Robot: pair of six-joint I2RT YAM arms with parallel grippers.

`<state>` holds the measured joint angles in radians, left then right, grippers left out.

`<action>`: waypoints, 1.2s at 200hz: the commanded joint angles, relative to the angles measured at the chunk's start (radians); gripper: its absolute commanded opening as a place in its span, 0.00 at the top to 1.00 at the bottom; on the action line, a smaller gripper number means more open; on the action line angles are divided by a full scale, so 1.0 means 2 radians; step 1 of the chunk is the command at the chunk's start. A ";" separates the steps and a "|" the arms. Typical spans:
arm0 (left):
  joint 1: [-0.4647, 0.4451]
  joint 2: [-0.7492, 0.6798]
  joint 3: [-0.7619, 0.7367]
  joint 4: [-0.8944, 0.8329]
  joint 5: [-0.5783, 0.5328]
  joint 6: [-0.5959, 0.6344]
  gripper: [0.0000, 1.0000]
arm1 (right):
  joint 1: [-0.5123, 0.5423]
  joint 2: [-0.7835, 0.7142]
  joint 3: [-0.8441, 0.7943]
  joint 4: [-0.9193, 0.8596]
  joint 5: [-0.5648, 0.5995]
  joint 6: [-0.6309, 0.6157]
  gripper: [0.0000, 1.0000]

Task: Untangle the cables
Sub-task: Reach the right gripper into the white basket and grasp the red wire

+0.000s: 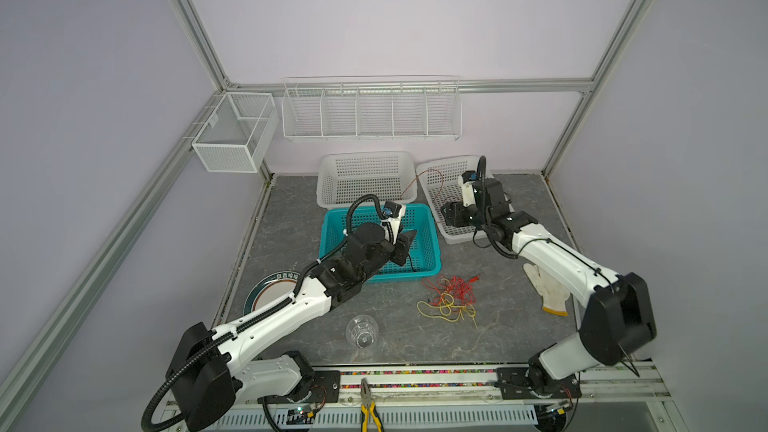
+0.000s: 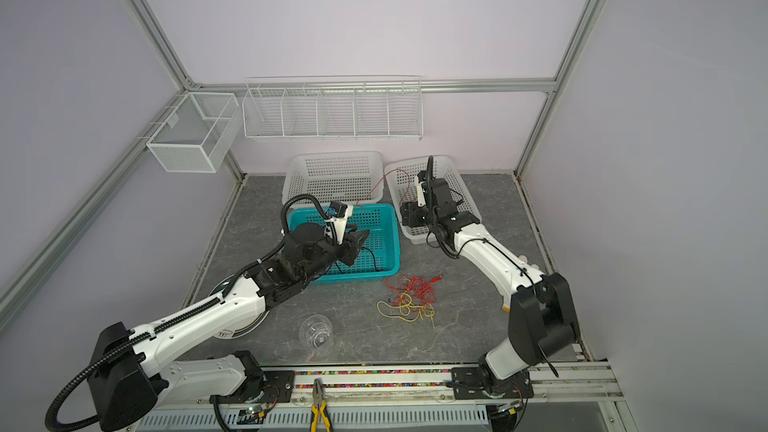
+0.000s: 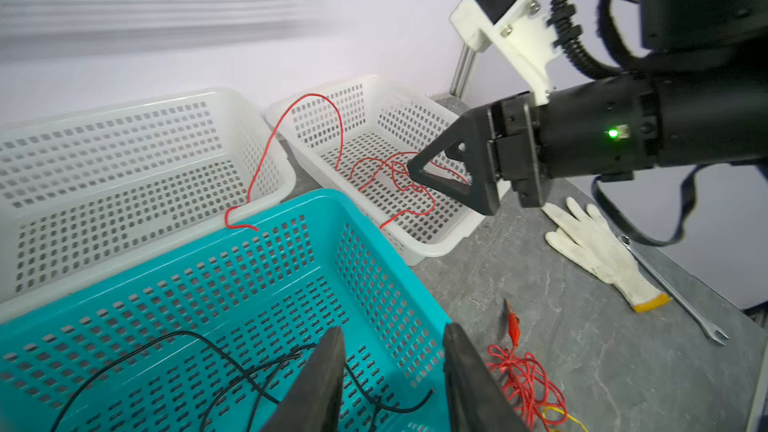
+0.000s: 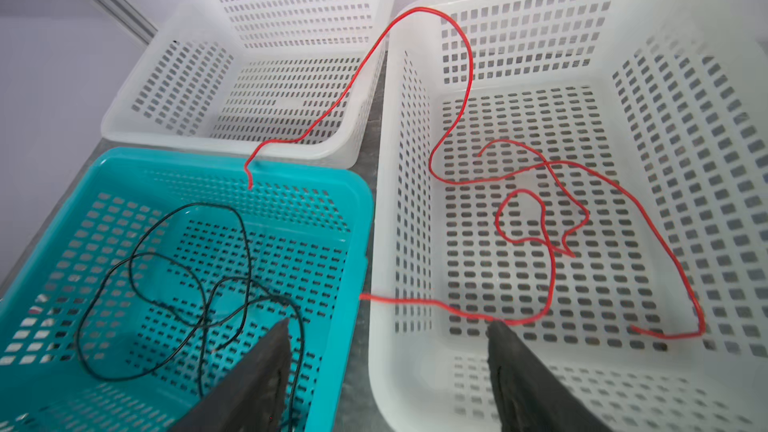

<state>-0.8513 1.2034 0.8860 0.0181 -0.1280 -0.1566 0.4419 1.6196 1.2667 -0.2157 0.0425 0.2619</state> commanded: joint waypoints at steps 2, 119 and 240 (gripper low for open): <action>0.003 -0.008 -0.008 -0.010 -0.021 0.000 0.59 | -0.013 0.058 0.048 0.039 0.016 -0.022 0.24; 0.004 -0.016 -0.005 -0.023 -0.047 0.016 0.47 | -0.071 0.312 0.280 0.100 -0.052 -0.031 0.29; 0.005 0.000 0.004 -0.031 -0.049 0.018 0.46 | -0.084 0.254 0.137 0.308 -0.076 0.009 0.94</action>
<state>-0.8463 1.1896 0.8783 -0.0376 -0.2211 -0.1265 0.2920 2.2436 1.6215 0.2535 -0.0864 0.2367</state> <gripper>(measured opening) 0.540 0.070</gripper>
